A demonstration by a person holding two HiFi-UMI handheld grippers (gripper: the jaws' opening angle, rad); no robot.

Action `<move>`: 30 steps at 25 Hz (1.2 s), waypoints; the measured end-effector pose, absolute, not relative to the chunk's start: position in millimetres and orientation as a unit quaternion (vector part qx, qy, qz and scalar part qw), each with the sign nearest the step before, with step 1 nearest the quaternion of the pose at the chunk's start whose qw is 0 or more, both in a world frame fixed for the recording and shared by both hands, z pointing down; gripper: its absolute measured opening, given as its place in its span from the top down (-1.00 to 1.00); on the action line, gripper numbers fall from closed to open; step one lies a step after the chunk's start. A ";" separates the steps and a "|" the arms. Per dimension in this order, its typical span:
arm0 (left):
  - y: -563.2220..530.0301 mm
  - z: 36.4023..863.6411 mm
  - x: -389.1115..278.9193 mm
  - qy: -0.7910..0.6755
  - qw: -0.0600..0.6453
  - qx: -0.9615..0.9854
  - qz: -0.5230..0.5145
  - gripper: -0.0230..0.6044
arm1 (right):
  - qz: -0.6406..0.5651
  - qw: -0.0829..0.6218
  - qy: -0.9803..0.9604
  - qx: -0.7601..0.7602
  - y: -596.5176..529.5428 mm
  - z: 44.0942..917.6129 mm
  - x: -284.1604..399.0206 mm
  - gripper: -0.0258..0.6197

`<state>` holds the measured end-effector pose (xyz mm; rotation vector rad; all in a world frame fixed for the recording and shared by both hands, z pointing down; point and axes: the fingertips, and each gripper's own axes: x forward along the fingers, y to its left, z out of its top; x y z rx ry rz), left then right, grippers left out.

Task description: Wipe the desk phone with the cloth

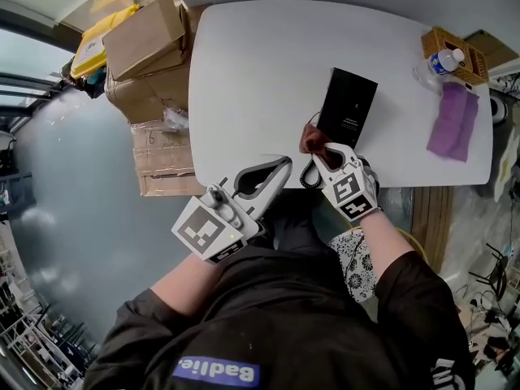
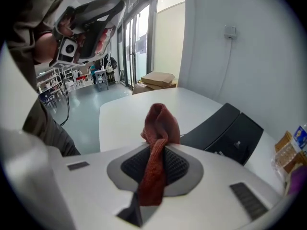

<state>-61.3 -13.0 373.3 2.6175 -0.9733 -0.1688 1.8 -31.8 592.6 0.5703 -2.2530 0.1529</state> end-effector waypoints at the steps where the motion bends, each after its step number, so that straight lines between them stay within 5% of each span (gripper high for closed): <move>1: -13.5 372.9 -60.9 -0.341 0.170 0.923 -0.056 0.93 | 0.054 0.400 -0.888 0.221 -31.4 594.7 -0.4 0.70; 24: -47.2 393.6 34.9 -0.302 0.192 0.934 -0.015 0.93 | 0.084 0.425 -0.876 0.212 -21.9 621.6 115.5 0.70; 30: -62.6 384.2 53.4 -0.308 0.180 0.934 -0.013 0.93 | 0.105 0.374 -0.883 0.262 -49.9 591.7 147.7 0.70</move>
